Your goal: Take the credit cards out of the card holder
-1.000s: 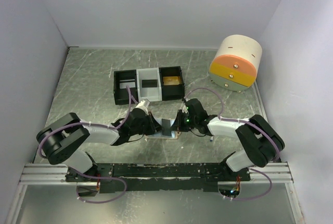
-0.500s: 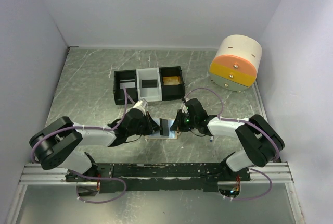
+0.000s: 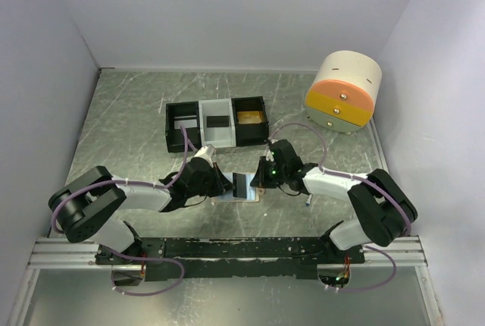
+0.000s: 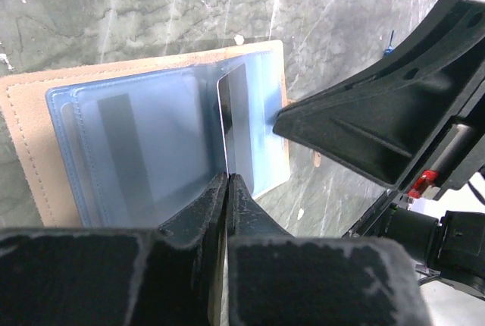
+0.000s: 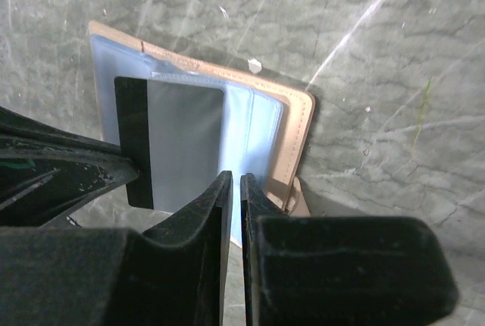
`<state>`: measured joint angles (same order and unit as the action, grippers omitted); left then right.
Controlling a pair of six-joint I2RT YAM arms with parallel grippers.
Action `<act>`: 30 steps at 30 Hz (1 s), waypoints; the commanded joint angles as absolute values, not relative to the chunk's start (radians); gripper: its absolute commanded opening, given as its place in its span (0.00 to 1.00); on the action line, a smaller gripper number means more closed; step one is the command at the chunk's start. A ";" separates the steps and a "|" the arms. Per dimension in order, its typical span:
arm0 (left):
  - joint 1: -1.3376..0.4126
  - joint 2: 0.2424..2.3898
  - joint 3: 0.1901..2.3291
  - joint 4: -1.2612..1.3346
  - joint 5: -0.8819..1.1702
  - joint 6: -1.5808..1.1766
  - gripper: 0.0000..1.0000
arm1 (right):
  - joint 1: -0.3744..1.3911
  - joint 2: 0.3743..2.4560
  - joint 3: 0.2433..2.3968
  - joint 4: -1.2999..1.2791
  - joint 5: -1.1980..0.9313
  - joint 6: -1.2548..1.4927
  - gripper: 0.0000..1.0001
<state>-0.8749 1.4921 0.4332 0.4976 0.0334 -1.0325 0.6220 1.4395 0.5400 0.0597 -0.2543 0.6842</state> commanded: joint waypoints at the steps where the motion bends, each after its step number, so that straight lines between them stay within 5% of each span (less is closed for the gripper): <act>1: -0.873 1.468 0.462 0.463 0.013 -1.013 0.10 | 0.615 1.415 0.588 -0.006 -0.244 0.636 0.10; 10: -0.873 1.480 0.471 0.454 0.024 -1.011 0.10 | 0.622 1.509 0.568 0.168 -0.432 0.666 0.14; 17: -0.874 1.484 0.478 0.455 0.035 -1.014 0.17 | 0.618 1.558 0.566 0.038 -0.214 0.622 0.15; 30: -0.873 1.547 0.466 0.585 0.079 -1.058 0.31 | 0.615 1.559 0.489 0.099 -0.239 0.656 0.17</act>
<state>-0.8745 1.5185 0.4484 0.4911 0.0410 -1.0336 0.6209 1.5234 0.5388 0.1864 -0.3229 0.6754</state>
